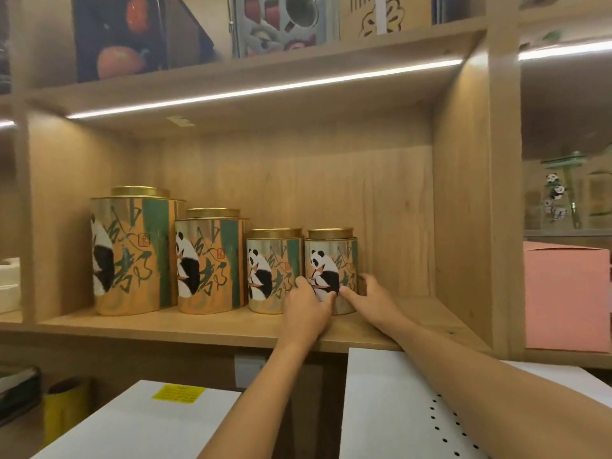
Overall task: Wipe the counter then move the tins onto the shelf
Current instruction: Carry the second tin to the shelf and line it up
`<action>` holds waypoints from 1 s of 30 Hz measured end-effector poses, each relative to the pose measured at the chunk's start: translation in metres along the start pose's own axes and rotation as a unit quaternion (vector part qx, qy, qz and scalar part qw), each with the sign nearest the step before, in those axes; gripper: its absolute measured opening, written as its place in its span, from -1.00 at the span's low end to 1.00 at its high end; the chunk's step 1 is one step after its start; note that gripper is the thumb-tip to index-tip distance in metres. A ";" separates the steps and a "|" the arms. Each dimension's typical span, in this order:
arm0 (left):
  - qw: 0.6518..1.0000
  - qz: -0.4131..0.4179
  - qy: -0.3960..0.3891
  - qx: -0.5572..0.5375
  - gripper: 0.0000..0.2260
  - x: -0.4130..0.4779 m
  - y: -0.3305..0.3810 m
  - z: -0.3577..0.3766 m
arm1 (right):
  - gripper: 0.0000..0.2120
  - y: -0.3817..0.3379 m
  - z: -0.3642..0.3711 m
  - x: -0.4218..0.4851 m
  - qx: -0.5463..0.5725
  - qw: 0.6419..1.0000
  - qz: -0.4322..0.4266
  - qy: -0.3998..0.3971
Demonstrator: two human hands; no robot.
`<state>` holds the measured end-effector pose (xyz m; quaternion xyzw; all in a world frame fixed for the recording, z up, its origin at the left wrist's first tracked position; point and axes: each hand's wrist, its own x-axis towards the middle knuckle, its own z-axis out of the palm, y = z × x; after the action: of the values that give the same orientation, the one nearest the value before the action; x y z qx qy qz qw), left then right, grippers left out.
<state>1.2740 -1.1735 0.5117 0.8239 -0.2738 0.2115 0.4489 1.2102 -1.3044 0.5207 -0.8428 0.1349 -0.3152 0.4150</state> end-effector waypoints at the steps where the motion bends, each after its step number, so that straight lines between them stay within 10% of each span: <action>1: 1.000 0.001 0.001 -0.002 -0.65 -0.001 0.000 0.000 | -0.36 -0.001 0.000 -0.001 0.003 1.000 0.003 -0.005; 30: 0.995 -0.043 -0.083 -0.042 -0.56 -0.008 0.009 -0.013 | -0.17 0.004 0.002 0.007 0.046 0.998 0.027 -0.040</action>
<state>1.2603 -1.1643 0.5193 0.8297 -0.2831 0.1115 0.4679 1.2165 -1.3092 0.5198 -0.8310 0.1263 -0.2760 0.4662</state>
